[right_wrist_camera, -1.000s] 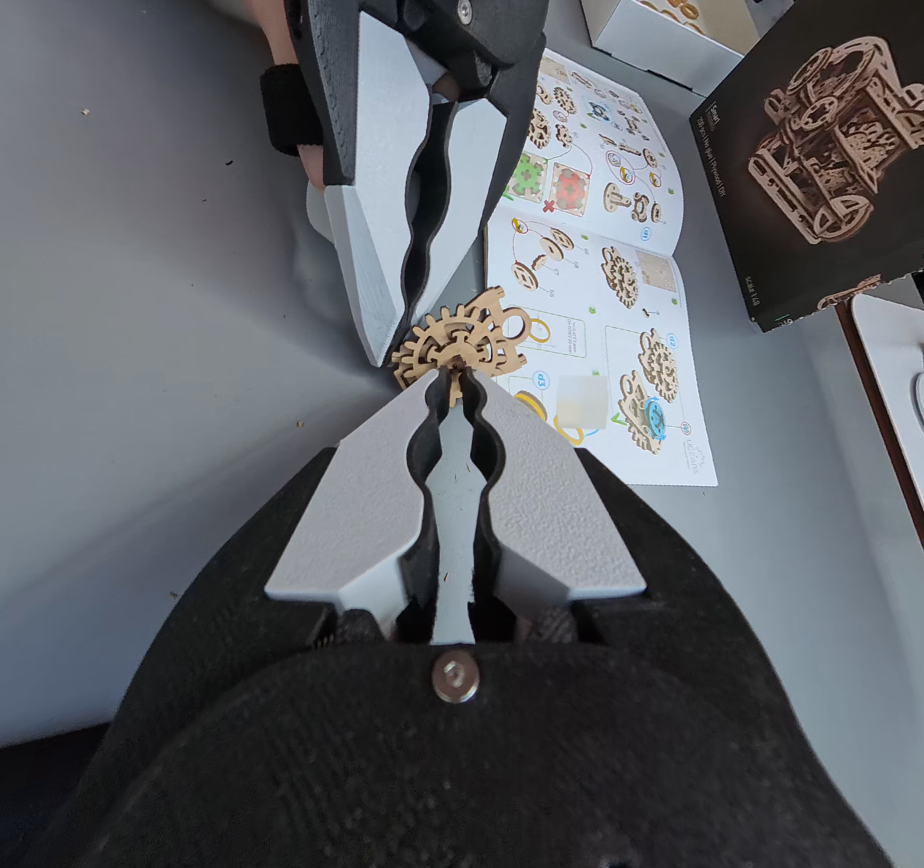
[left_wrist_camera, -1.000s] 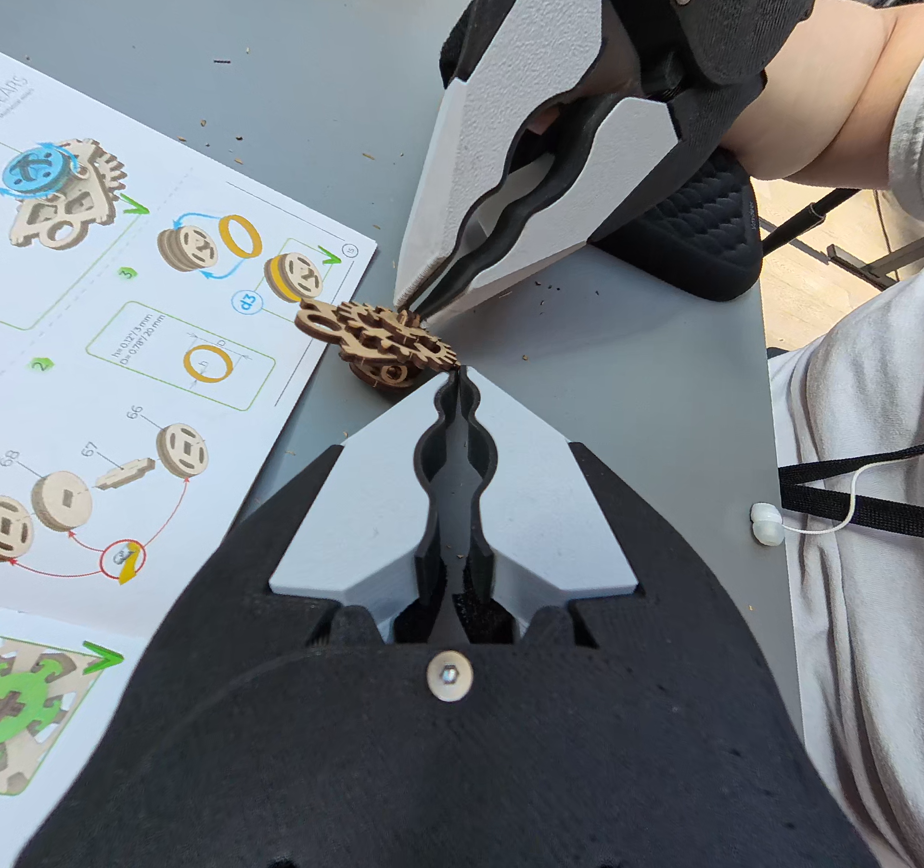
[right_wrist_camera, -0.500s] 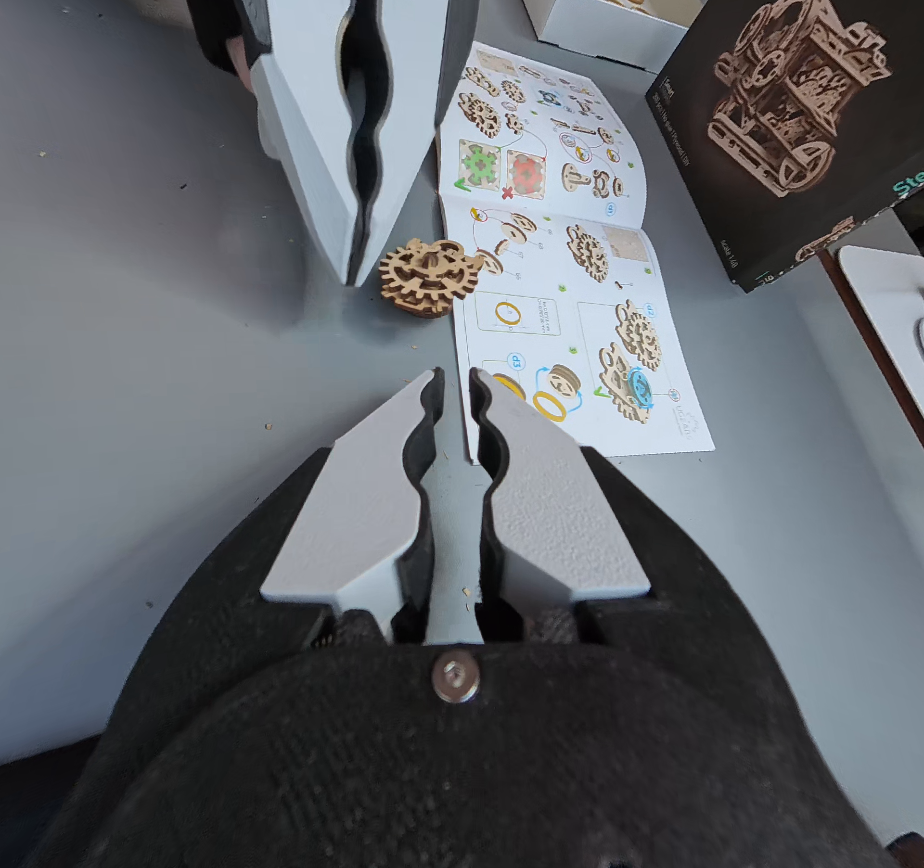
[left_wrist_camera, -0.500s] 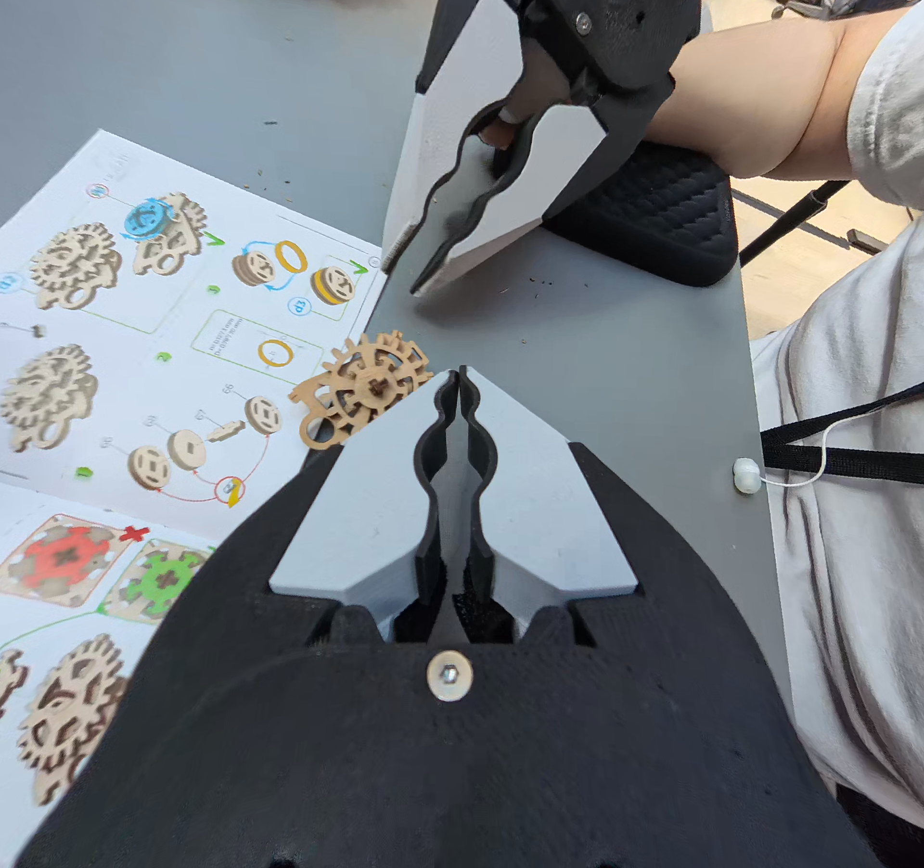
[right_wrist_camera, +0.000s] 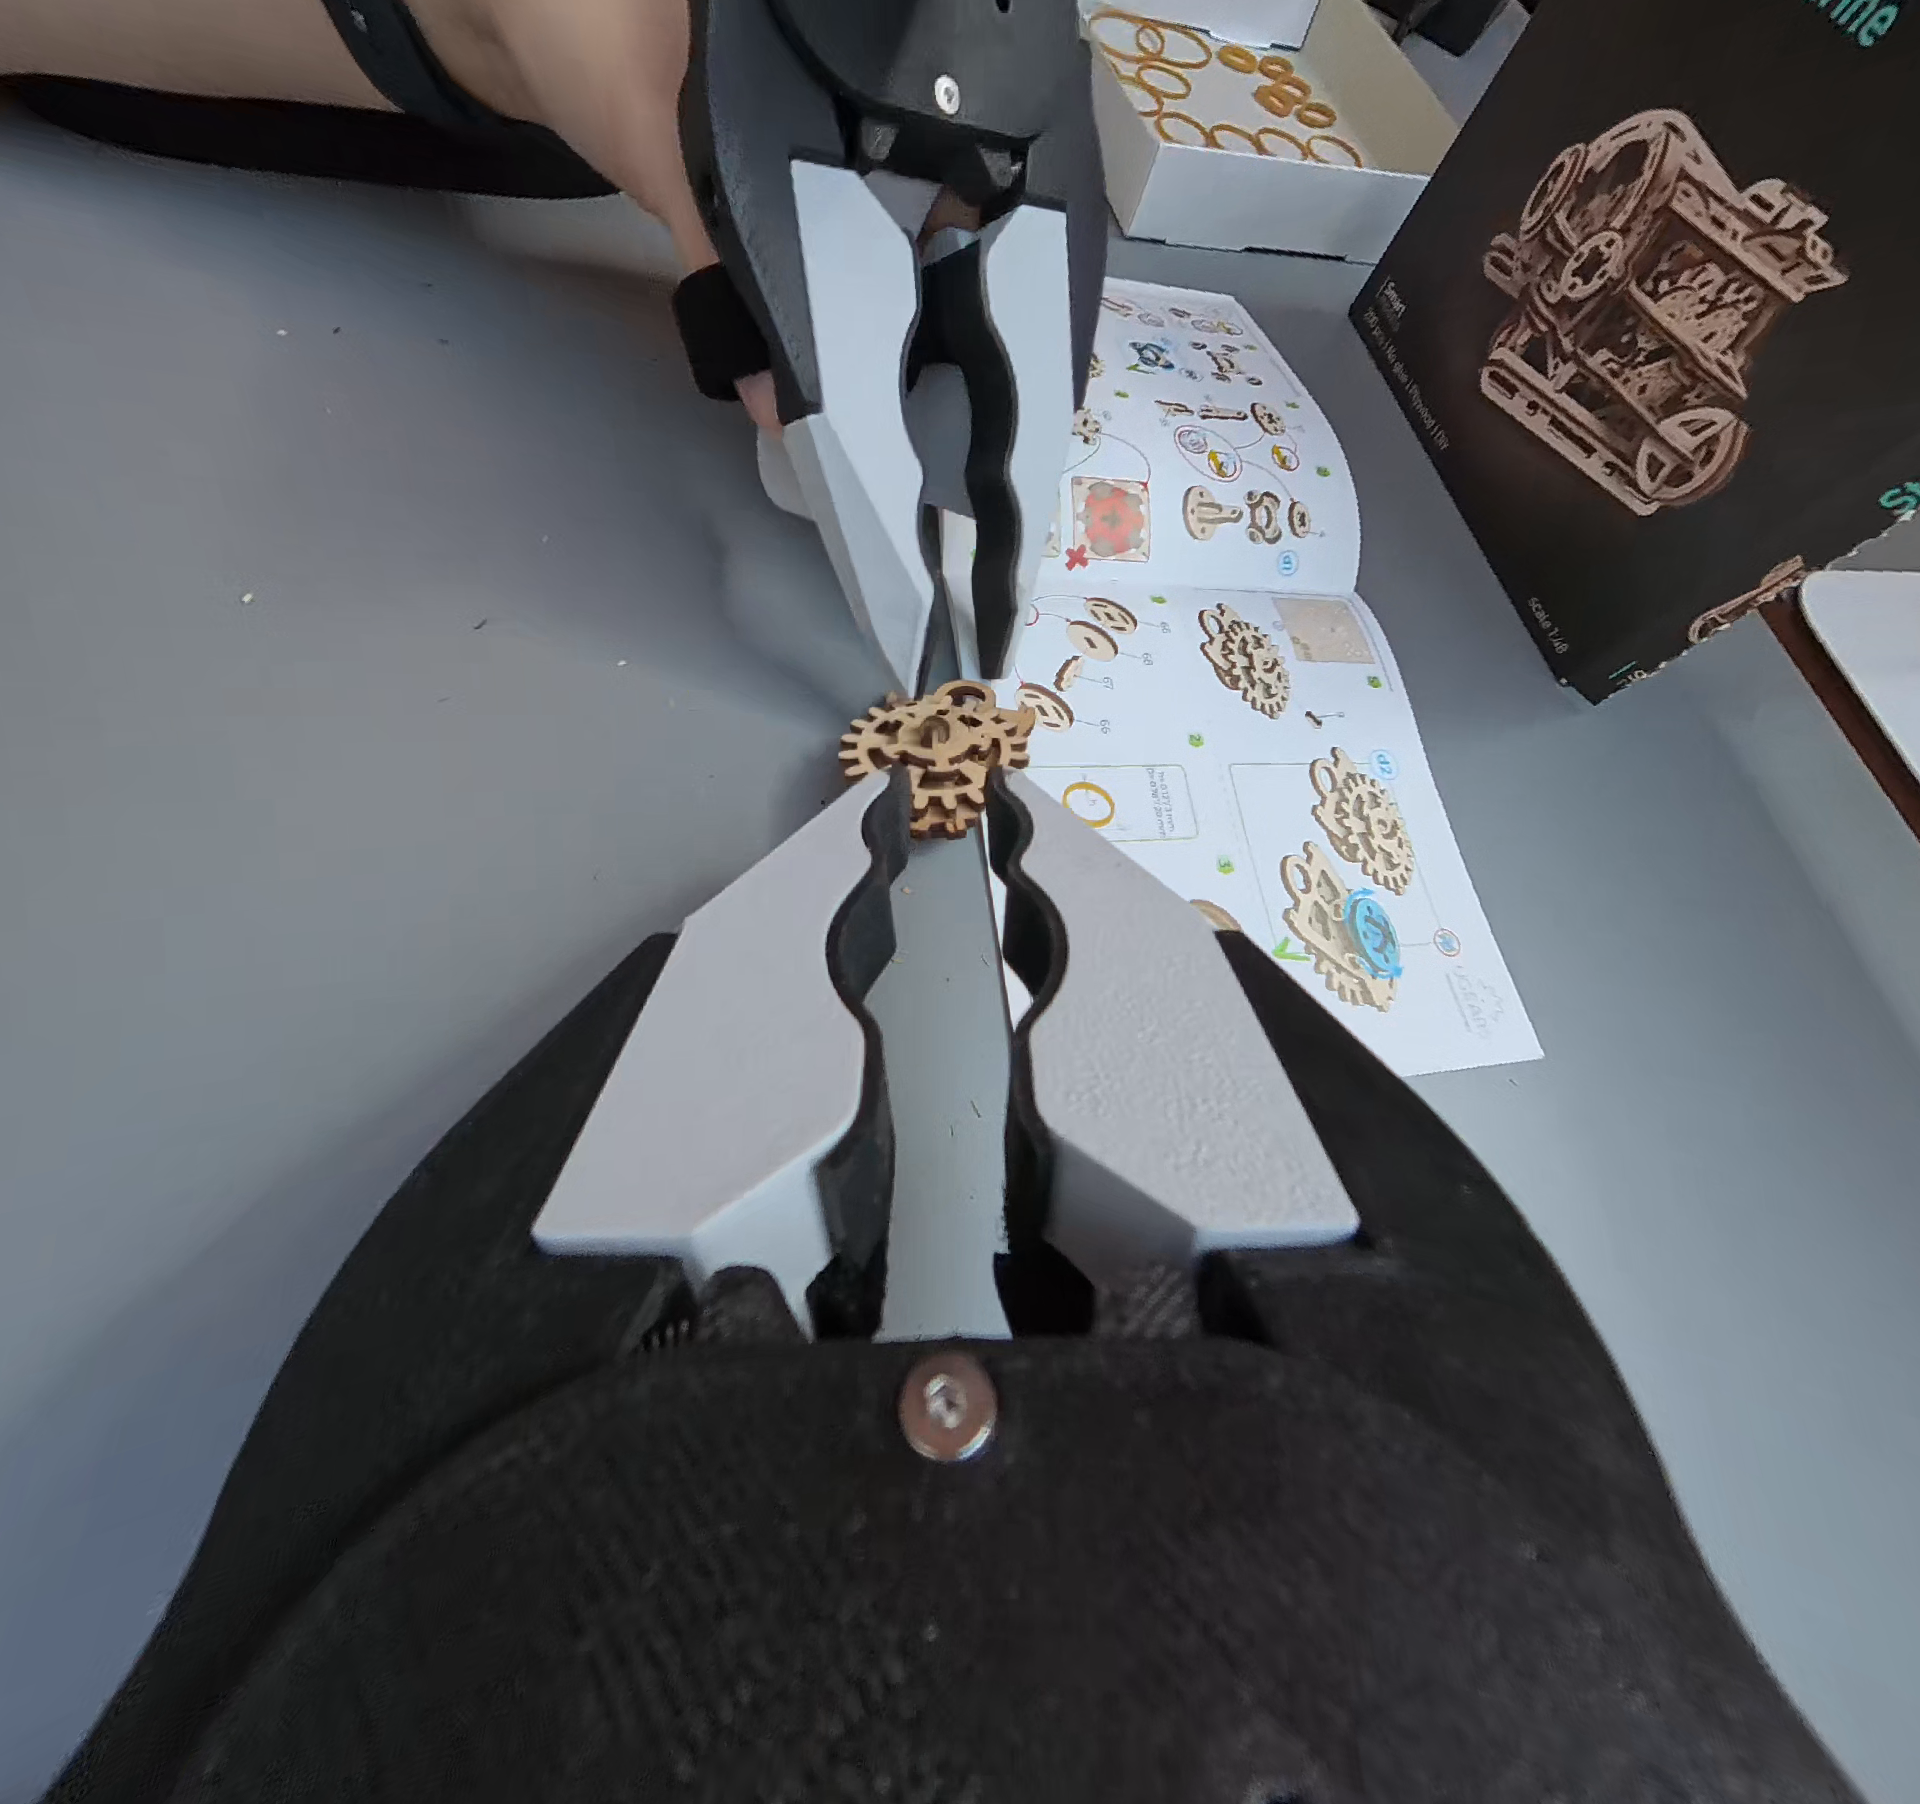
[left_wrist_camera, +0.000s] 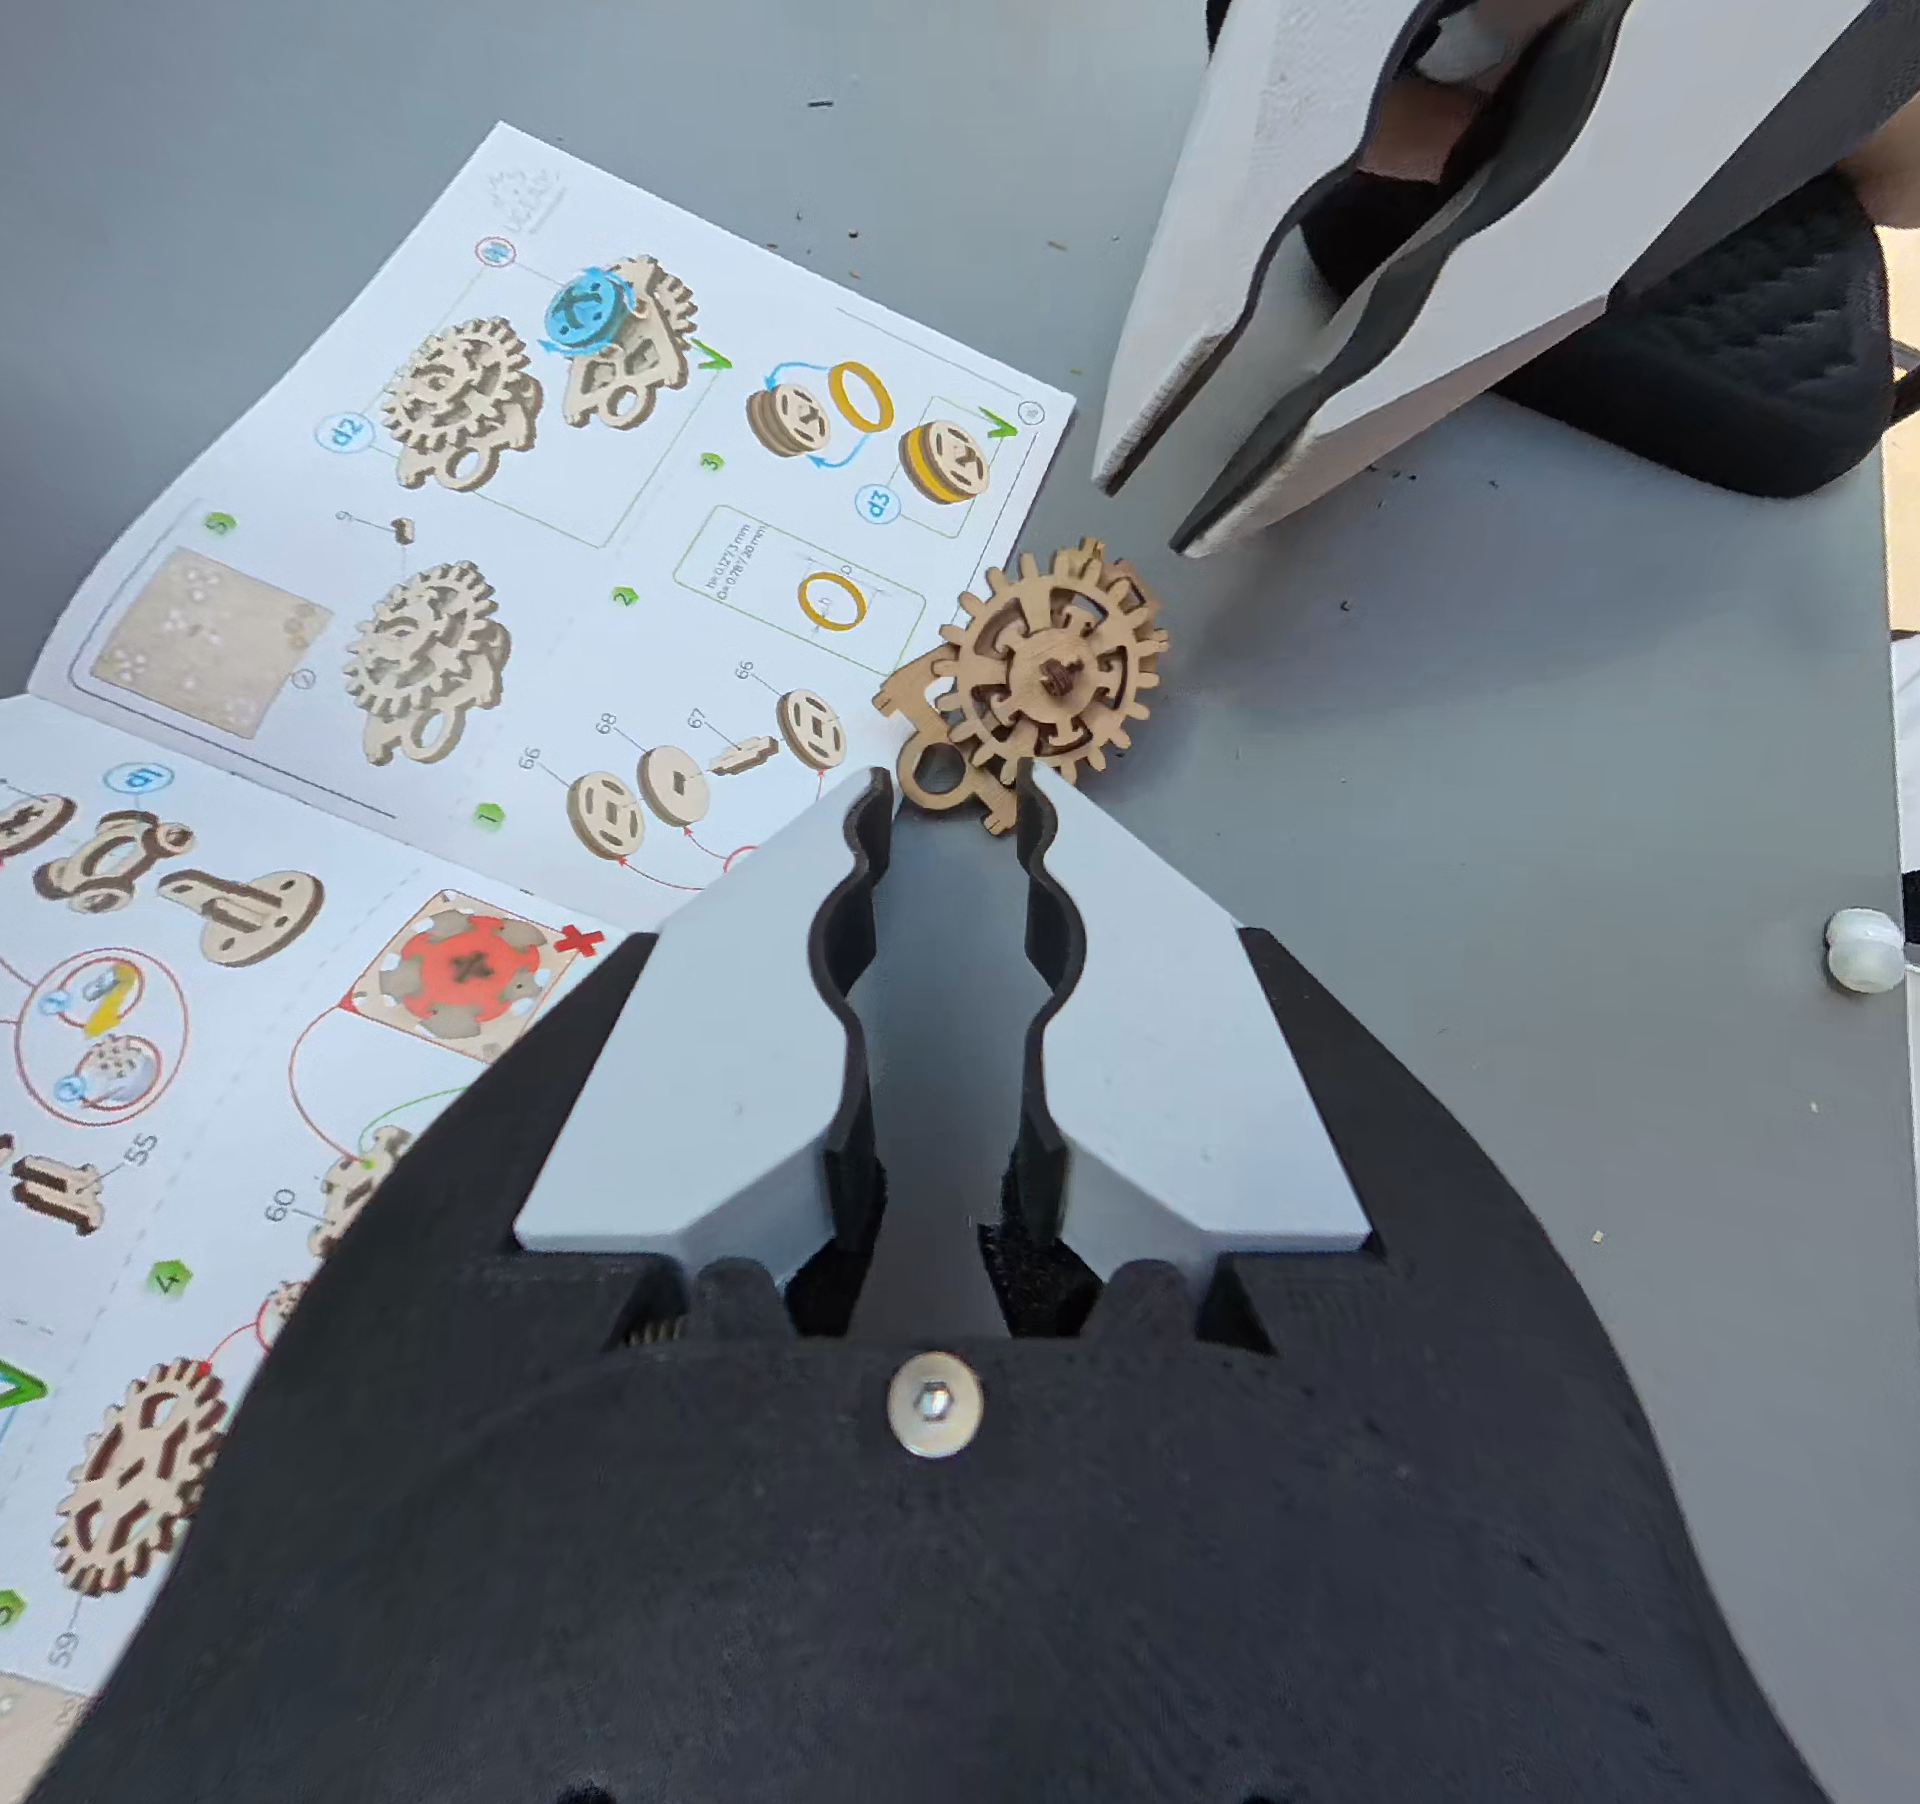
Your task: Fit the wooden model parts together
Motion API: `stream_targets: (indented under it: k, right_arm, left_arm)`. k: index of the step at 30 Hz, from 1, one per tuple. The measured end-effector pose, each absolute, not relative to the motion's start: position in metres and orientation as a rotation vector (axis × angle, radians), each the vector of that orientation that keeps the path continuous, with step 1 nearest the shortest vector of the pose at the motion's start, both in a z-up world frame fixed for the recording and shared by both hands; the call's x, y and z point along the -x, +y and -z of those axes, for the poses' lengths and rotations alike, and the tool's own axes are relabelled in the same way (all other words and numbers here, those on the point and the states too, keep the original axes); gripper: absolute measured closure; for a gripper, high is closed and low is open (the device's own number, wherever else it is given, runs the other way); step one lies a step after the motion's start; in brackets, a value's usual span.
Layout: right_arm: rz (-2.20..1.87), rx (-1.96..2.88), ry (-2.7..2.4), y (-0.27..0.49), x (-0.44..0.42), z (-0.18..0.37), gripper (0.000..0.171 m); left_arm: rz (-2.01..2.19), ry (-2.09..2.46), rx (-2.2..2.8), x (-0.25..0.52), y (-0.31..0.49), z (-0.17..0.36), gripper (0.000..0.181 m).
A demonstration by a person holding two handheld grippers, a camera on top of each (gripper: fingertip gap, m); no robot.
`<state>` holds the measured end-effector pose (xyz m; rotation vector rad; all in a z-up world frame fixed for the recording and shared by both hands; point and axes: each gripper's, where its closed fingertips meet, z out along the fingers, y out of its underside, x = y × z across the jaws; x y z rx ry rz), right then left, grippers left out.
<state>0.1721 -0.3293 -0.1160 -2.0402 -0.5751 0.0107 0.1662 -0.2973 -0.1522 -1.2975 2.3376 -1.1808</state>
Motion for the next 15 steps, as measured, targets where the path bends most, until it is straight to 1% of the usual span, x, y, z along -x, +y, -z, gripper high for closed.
stream_targets:
  k: [3, 6, 8, 13, 15]
  right_arm:
    - [-0.05, 2.075, -0.548, -0.323, -0.17, 0.12, 0.161]
    - [-0.106, 2.15, -0.564, -0.327, -0.164, 0.136, 0.159]
    - [-0.095, 2.123, -0.596, -0.329, -0.161, 0.136, 0.158]
    - [0.02, 2.088, -0.709, -0.332, -0.161, 0.136, 0.161]
    - [0.072, 2.061, -0.741, -0.333, -0.163, 0.135, 0.161]
  left_arm:
    - [1.201, 2.367, 1.299, -0.163, -0.308, 0.154, 0.16]
    - [1.188, 2.386, 1.275, -0.16, -0.316, 0.155, 0.16]
    - [1.179, 2.404, 1.26, -0.158, -0.32, 0.156, 0.16]
    - [1.204, 2.399, 1.285, -0.157, -0.325, 0.156, 0.16]
    - [1.229, 2.36, 1.3, -0.16, -0.322, 0.152, 0.156]
